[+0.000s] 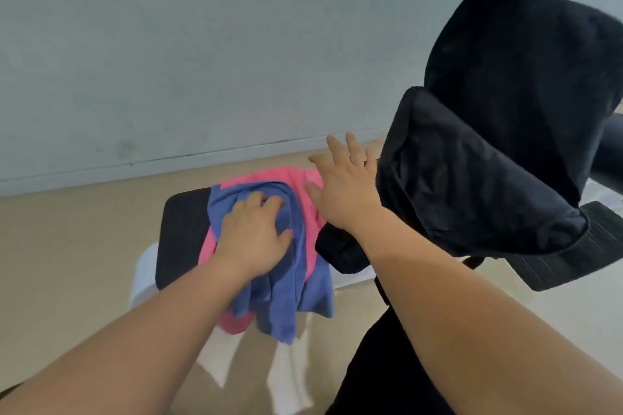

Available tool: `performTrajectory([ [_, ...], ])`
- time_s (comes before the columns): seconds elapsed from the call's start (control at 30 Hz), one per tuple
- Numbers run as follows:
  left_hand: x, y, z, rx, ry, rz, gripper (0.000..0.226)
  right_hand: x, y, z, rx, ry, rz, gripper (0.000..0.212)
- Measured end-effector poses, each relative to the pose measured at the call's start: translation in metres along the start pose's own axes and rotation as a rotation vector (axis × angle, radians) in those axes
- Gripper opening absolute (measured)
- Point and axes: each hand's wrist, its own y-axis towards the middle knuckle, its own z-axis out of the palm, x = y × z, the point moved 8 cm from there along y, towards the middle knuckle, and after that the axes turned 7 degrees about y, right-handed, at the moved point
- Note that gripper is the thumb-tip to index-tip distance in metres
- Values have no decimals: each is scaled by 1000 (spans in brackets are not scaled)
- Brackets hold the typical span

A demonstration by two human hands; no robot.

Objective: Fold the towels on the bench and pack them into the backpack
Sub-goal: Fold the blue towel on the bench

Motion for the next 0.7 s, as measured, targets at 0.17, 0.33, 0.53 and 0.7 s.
performTrajectory([
  [0.17, 85, -29, 46, 297, 106, -88, 76, 34, -7, 87, 431, -58, 13, 68],
  [0.33, 110, -53, 78, 363, 40, -117, 78, 38, -20, 126, 517, -19, 90, 75],
  [0.53, 112, -56, 83, 300, 0, -136, 75, 39, -7, 119, 373, -104, 113, 76],
  [0.7, 115, -51, 76, 288, -86, -158, 77, 61, -10, 110, 254, -24, 11, 59],
])
